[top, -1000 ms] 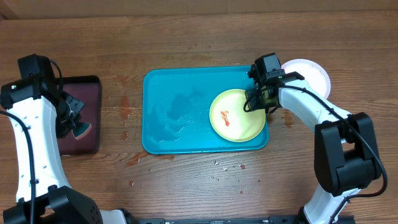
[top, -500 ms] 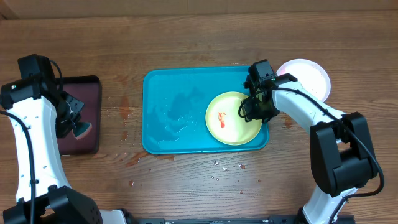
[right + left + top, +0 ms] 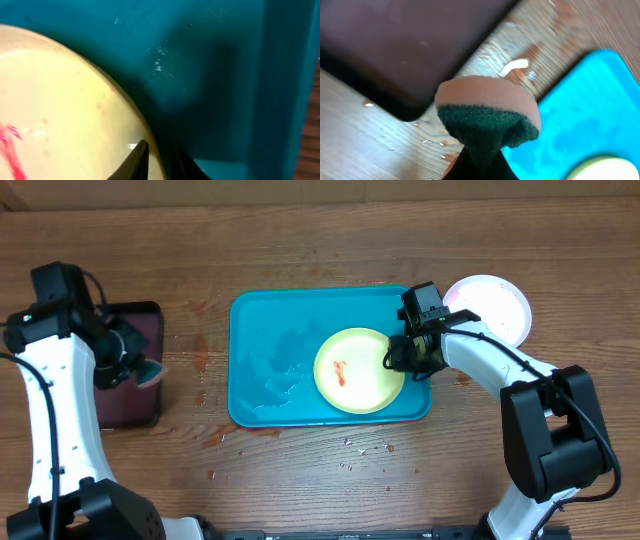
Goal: Clean dirty plates on tray and stack at the side
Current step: 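Carry the sponge from the basin onto the yellow plate with the left gripper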
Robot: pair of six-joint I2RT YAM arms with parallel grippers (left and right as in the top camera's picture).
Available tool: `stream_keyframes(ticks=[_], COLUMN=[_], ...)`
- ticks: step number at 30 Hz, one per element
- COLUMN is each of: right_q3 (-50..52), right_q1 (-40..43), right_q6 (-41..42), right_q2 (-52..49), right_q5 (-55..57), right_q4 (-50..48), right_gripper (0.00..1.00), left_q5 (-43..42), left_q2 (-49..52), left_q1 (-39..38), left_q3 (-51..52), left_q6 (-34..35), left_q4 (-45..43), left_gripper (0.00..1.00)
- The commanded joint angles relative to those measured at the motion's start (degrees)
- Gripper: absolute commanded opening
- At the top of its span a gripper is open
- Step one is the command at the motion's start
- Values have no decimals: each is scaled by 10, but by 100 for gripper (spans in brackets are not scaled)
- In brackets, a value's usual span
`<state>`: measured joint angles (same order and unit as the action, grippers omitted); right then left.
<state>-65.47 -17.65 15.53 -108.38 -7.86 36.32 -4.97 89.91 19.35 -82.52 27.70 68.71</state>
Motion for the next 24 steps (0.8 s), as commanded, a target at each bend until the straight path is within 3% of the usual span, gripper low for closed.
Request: stream_keyframes(ticks=[1,7,12,15,22,24], right_q3=[21,21,21,21,21,21], right_q1=[-6,-44,-87,-102,-105,-105], right_q6=[49,91,166,166,162,162], right_q2=[-20,-23,-37,-39,-39,-39], right_q5=[-57,-57,-51,-48,-47,-46], right_q4=[-17,-49,-97,-117,-119,-105], right_gripper=[13,7,7,16,17,13], left_q5=[-46,-46,-46,-45,-46,-53], left_q2=[-2,0,20,45,130,156], left_q1=[-48,-145,-233,-283,-360,-374], left_q3=[3,3,3,3,3,3], left_q6=[-40,-28,52,57,58,57], left_q4=[-3,-15,-48,-82,-136,-147], left_gripper=[4,4,4,4,4,4])
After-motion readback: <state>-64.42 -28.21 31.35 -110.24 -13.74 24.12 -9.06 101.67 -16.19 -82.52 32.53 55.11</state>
